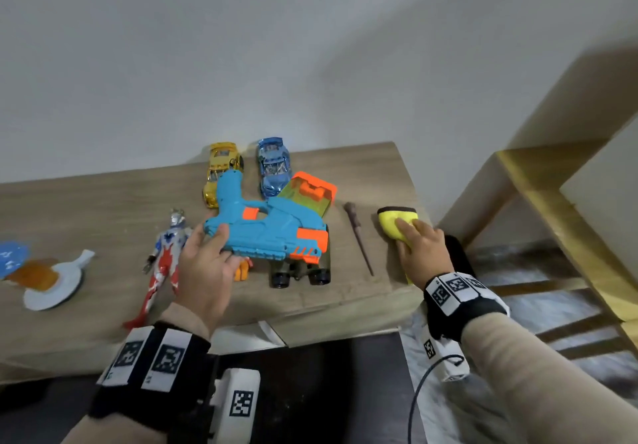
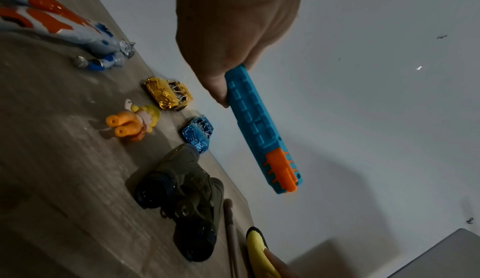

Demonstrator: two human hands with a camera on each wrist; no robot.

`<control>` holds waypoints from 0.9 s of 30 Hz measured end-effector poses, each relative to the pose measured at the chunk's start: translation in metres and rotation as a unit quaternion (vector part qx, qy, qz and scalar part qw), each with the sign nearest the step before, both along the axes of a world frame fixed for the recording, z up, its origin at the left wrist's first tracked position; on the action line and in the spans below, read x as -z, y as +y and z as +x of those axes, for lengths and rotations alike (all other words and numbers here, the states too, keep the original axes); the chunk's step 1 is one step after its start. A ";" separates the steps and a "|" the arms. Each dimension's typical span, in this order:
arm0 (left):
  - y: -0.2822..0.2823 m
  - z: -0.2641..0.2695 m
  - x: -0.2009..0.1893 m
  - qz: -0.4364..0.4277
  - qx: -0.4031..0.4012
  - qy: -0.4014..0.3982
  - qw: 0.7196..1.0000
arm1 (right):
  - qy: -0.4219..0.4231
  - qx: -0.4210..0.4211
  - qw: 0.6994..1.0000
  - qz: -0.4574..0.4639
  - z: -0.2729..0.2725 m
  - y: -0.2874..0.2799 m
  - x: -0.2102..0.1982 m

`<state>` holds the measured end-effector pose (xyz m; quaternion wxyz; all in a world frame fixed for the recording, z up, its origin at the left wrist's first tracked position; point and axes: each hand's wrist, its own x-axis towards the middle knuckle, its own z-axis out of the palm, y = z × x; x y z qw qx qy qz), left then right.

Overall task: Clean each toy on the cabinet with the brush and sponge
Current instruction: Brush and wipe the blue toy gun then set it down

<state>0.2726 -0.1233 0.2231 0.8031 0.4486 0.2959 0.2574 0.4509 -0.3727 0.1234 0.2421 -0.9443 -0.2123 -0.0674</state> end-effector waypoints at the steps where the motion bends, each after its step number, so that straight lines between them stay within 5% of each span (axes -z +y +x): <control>1: 0.000 -0.001 -0.001 0.004 -0.004 -0.002 1.000 | -0.003 -0.008 1.000 -0.006 0.000 0.000 0.000; 9: 0.001 -0.004 -0.018 -0.015 -0.011 -0.043 0.999 | -0.051 -0.090 0.994 0.028 -0.004 0.018 -0.043; 17: 0.014 -0.012 -0.036 -0.035 -0.026 -0.065 0.997 | -0.152 -0.292 0.935 0.133 -0.041 0.067 -0.109; 27: 0.086 -0.046 -0.068 -0.062 -0.028 -0.045 0.997 | -0.156 -0.395 0.898 0.112 -0.091 0.144 -0.151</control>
